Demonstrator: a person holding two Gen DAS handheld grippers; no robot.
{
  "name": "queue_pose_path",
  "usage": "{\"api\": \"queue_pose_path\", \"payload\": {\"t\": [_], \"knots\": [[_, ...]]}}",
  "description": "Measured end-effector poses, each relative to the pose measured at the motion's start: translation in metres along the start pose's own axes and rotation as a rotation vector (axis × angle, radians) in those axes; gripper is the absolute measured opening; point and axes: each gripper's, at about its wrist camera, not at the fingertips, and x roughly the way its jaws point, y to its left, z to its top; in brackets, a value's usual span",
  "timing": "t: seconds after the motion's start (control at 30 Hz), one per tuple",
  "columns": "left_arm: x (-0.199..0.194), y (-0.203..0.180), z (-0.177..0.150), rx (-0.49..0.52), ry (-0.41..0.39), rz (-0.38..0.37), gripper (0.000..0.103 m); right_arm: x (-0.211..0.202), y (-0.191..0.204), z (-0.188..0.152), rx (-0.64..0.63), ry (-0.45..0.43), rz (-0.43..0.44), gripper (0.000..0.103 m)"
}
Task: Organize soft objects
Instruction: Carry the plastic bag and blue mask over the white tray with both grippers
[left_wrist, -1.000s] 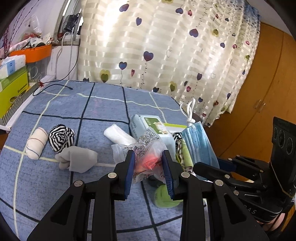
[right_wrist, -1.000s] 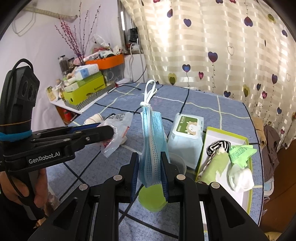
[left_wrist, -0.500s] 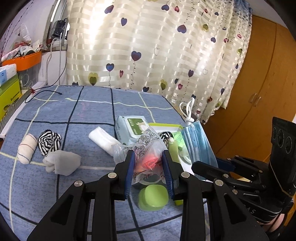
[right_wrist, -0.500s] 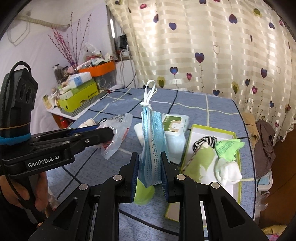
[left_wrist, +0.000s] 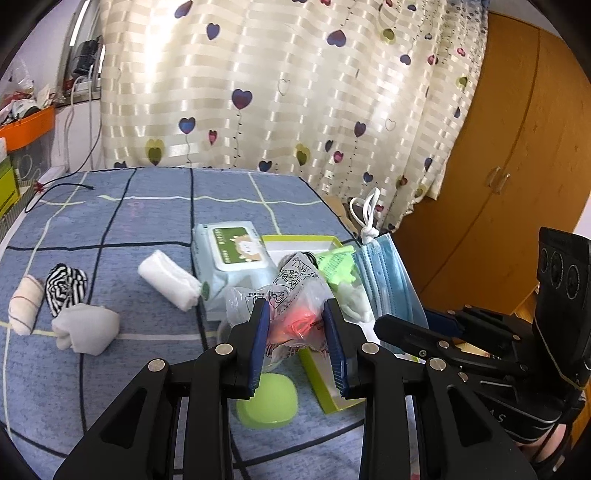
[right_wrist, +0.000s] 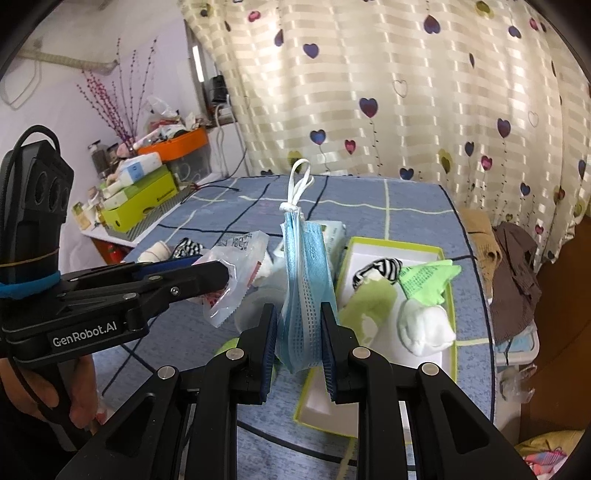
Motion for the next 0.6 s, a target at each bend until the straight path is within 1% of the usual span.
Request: {"api": "queue_pose_path", "payload": {"t": [0.43,0.6], "knots": [[0.026,-0.025,0.0,0.026,0.038,-0.051,0.031,-0.008,-0.04,-0.011,0.071,0.005,-0.059,0.021],[0.039,-0.032,-0.004,0.031,0.068,-0.069,0.031,-0.006,-0.052,-0.017,0.092,0.021,-0.074,0.021]]}}
